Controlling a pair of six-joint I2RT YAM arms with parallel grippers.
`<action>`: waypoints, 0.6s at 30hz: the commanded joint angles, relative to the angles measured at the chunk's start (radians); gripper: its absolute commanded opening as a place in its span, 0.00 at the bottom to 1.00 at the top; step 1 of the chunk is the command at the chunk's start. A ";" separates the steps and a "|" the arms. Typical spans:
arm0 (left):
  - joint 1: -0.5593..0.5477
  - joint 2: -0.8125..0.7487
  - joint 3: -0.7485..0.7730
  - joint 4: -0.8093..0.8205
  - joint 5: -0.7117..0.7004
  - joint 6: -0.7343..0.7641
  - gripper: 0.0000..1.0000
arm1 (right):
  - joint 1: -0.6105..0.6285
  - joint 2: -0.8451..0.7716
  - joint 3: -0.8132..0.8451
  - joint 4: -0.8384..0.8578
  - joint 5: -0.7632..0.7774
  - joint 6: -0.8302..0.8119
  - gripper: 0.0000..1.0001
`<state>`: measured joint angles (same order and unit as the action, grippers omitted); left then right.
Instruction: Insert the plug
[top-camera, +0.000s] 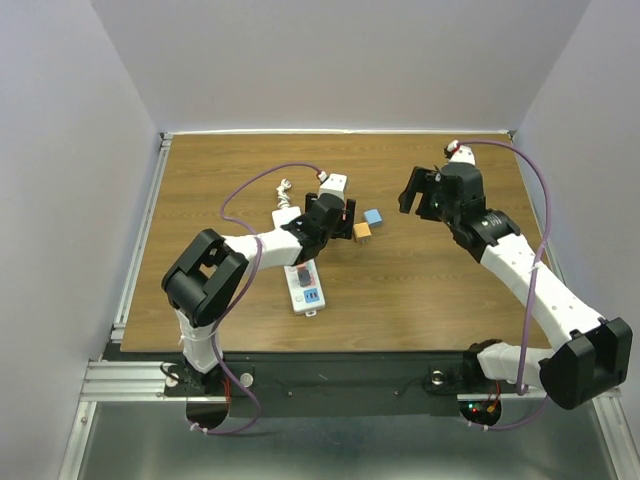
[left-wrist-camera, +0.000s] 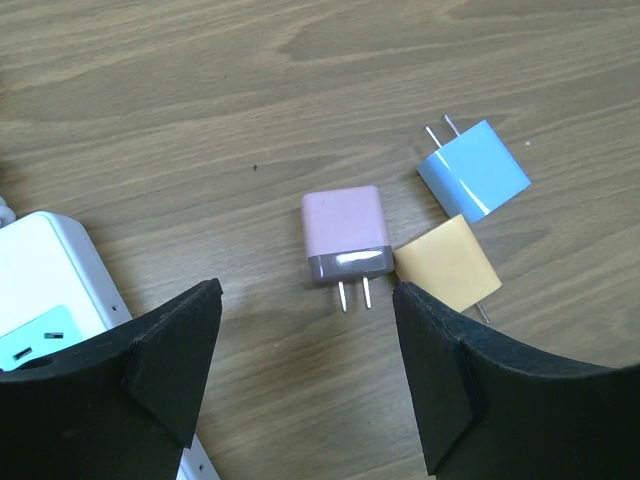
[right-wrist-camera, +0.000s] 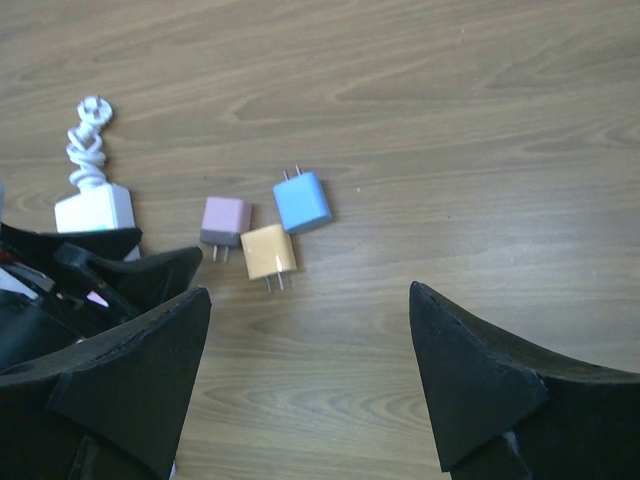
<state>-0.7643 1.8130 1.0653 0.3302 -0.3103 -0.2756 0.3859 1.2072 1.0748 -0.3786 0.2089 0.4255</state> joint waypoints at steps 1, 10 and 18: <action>-0.006 0.011 0.047 -0.019 -0.030 0.029 0.81 | -0.024 -0.018 -0.029 0.055 -0.069 -0.024 0.85; -0.020 0.077 0.085 -0.010 0.042 0.070 0.81 | -0.044 -0.018 -0.056 0.078 -0.103 -0.016 0.85; -0.021 0.135 0.131 -0.040 0.056 0.064 0.79 | -0.056 -0.023 -0.067 0.083 -0.108 -0.017 0.85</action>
<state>-0.7811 1.9461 1.1419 0.2958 -0.2611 -0.2218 0.3431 1.2057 1.0126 -0.3489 0.1146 0.4213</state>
